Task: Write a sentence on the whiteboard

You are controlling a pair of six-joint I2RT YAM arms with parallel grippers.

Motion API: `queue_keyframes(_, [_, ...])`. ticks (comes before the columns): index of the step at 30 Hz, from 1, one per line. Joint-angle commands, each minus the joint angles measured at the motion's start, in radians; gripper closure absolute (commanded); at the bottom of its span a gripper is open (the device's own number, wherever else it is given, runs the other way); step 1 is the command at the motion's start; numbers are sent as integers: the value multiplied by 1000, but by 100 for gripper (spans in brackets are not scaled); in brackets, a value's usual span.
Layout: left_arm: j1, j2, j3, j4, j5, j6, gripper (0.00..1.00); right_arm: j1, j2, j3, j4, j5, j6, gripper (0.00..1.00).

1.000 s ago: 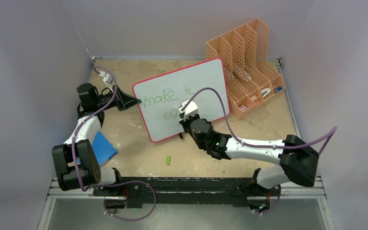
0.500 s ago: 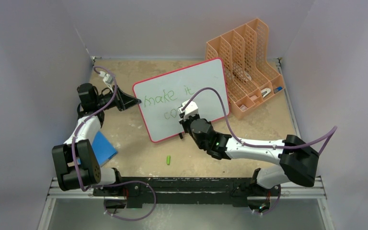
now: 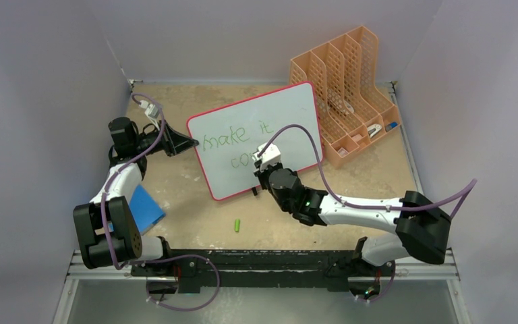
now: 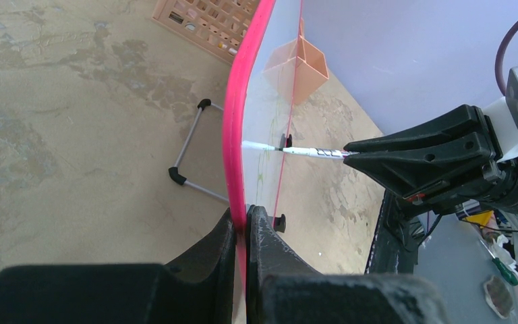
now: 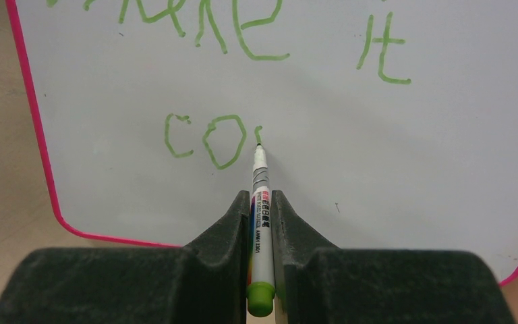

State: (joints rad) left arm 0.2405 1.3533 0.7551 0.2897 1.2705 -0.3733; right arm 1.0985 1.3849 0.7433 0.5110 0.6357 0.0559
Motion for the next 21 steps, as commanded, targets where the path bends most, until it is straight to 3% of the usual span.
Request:
queue_keyframes(1, [-19, -14, 13, 1, 4, 42, 100, 1, -29, -11, -9, -4, 20, 100])
queue_keyframes(21, [-19, -14, 12, 0, 1, 42, 100, 3, -32, -28, -48, -23, 28, 100])
